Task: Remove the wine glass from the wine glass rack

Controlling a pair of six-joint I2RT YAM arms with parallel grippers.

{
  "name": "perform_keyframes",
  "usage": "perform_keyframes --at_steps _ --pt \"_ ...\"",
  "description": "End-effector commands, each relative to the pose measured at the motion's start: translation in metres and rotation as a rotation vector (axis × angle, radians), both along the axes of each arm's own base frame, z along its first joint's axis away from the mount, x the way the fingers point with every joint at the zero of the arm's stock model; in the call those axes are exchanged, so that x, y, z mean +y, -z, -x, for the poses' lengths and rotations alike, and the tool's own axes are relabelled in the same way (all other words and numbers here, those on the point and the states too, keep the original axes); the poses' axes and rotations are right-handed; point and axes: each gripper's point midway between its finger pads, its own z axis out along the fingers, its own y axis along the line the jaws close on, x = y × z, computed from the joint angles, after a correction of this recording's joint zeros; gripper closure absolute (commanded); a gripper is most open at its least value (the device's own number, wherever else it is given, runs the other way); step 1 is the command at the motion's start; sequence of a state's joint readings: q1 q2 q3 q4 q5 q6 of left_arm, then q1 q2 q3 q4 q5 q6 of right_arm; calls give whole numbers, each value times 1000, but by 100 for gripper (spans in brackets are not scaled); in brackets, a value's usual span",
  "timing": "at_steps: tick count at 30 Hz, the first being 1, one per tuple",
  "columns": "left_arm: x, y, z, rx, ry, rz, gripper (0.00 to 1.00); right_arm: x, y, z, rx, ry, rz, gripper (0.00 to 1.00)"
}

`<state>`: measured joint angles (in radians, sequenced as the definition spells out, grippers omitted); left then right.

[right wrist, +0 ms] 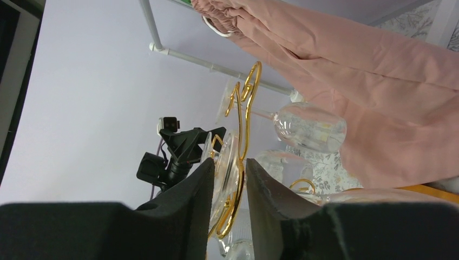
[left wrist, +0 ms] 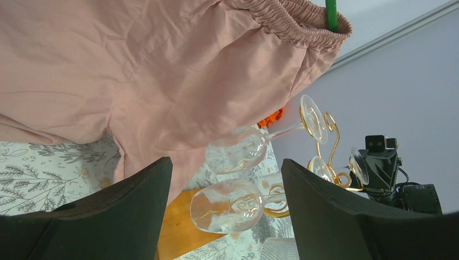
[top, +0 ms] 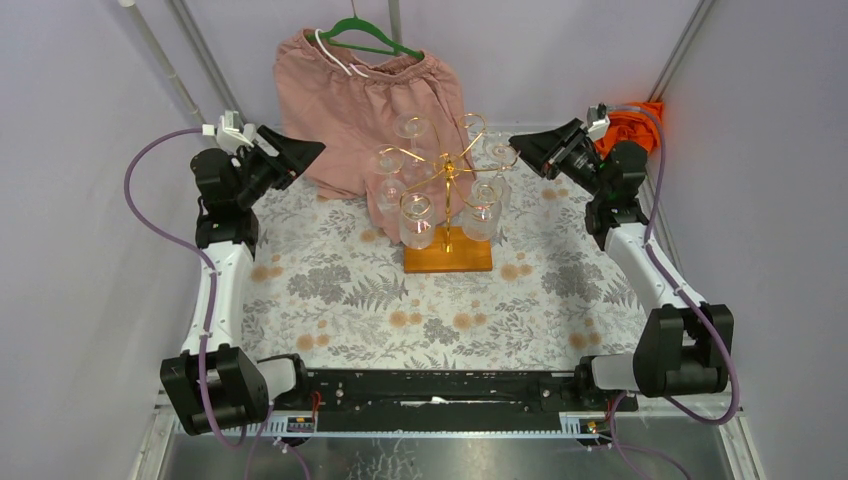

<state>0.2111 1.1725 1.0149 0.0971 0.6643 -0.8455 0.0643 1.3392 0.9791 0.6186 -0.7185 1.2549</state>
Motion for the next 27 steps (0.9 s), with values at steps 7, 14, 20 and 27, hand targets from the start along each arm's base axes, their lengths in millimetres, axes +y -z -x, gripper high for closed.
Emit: perform_keyframes --at_steps 7,14,20,27 --pt "3 -2 1 -5 -11 -19 17 5 -12 -1 7 -9 -23 77" --pt "2 -3 0 -3 -7 -16 17 2 -20 -2 29 26 -37 89" --pt "2 -3 1 -1 -6 -14 17 -3 -31 -1 14 65 -27 100" --pt "1 -3 2 -1 -3 -13 17 -6 -39 0 19 92 -10 100"
